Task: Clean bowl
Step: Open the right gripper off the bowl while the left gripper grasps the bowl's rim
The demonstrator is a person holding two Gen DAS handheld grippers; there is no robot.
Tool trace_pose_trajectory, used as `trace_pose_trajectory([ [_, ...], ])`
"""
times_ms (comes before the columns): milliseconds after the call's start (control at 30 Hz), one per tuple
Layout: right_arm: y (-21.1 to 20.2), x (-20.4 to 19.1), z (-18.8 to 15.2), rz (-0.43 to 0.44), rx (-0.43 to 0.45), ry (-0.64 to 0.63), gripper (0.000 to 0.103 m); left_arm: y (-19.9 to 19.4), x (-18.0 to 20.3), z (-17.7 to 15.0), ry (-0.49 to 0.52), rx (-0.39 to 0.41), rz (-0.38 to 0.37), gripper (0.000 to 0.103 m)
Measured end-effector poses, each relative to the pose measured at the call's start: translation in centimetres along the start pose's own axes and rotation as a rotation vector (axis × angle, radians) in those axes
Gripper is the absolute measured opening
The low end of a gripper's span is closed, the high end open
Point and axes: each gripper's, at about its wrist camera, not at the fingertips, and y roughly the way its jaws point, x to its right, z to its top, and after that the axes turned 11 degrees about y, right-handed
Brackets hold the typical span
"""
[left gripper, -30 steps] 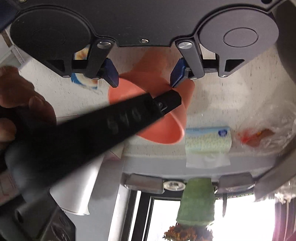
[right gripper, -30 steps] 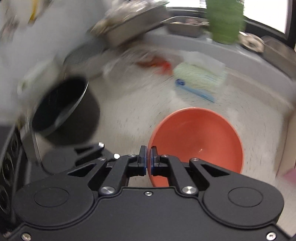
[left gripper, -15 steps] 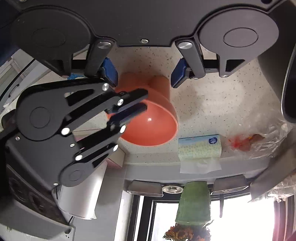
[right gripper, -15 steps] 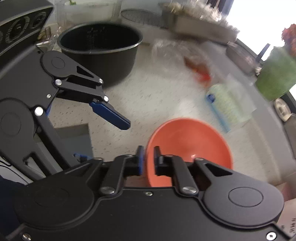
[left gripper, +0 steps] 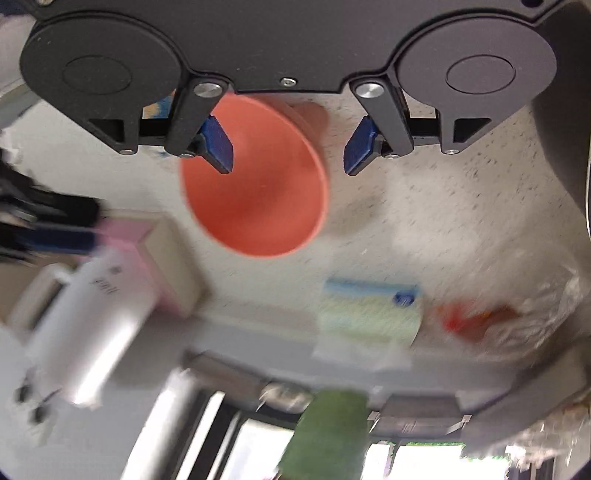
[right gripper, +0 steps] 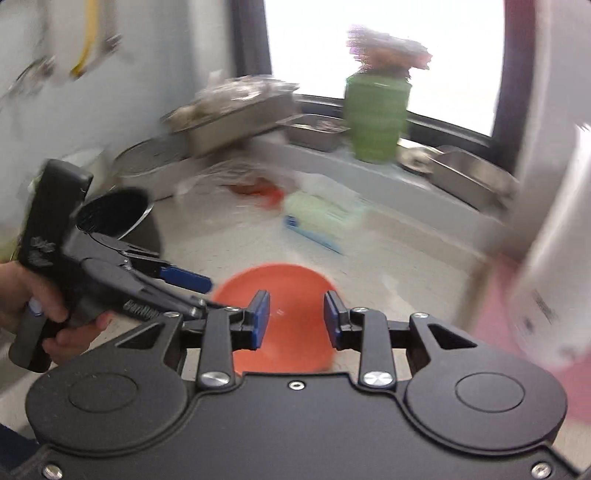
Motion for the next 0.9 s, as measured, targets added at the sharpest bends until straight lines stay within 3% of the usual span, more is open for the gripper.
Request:
trace_pose_trajectory([
  [67, -0.4, 0.9, -0.6, -0.021, -0.002, 0.018, 0.037, 1.0, 0.4, 0.7, 0.026, -0.043, 0.023, 0.043],
  [133, -0.9, 1.7, -1.2, -0.04, 0.001, 0.034, 0.037, 2.1, 0.5, 1.3, 0.048, -0.082, 0.042, 0.015],
  [233, -1.0, 2.3, -1.4, -0.04, 0.004, 0.042, 0.037, 3.3, -0.2, 1.3, 0.03, -0.123, 0.025, 0.012],
  [367, -0.8, 2.7, -1.9, -0.042, -0.003, 0.014, 0.037, 3.3, 0.8, 1.3, 0.154, -0.157, 0.038, 0.012],
  [500, 0.1, 2.5, -2.0, -0.053, -0.045, -0.016, 0.037, 3.2, 0.5, 1.1, 0.174, -0.169, -0.015, 0.011],
  [900, 2.9, 2.2, -1.1, -0.128, -0.141, -0.044, 0.037, 3.0, 1.8, 0.7, 0.195, -0.144, 0.069, 0.013],
])
